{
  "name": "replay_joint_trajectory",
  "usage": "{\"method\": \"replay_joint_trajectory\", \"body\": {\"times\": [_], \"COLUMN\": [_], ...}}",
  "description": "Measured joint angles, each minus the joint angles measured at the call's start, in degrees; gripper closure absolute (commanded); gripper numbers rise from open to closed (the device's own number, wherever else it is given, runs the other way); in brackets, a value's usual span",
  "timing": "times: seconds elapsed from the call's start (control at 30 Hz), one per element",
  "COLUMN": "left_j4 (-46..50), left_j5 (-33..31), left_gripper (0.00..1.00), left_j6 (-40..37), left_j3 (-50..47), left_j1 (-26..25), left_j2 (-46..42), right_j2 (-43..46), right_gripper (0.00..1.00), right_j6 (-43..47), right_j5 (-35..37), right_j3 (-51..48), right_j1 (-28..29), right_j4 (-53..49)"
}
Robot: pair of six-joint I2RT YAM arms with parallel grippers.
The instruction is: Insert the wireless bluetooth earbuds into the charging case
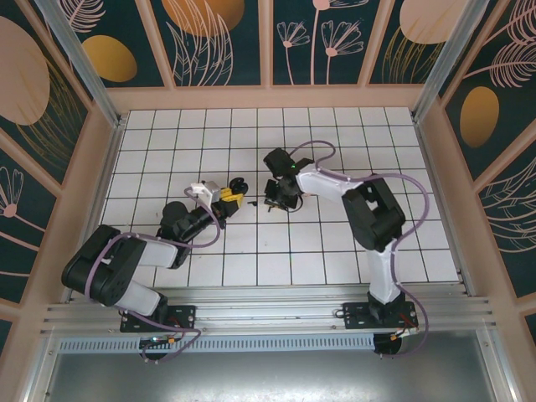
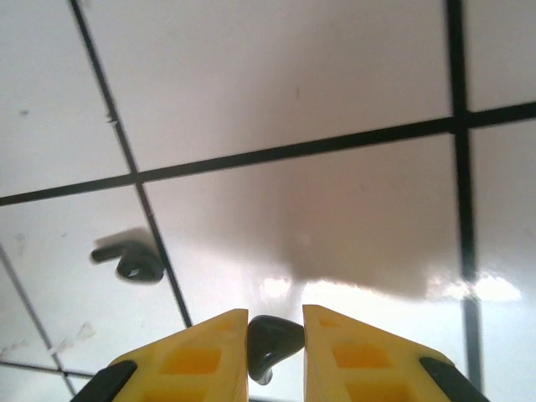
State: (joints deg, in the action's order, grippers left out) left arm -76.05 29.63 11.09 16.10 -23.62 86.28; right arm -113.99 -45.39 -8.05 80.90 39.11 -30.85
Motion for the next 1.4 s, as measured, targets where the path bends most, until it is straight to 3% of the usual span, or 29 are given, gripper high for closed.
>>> {"method": "replay_joint_trajectory", "body": {"times": [0.3,0.6,1.4], "left_j4": [0.02,1.57,7.54], "left_j5": [1.44,1.16,1.33], "left_gripper": [0.90,0.91,0.91], "left_j6": [-1.01,-0.70,1.18], "left_j3": [4.39,11.15,15.47], "left_j1": [-4.42,-8.02,-8.66], "left_j2": [4.70,8.76,10.75], "right_j2": [21.14,35.39,35.58], "right_gripper": [0.81,0.80,0.80], "right_j6": [0.63,4.28,12.76], "right_j5": [6.58,10.56,11.52], "right_j3": [-12.33,-19.06,-21.49], "right_j1": [0.00,0.02,4.28], "right_j4": [9.94,16.70,24.48]}}
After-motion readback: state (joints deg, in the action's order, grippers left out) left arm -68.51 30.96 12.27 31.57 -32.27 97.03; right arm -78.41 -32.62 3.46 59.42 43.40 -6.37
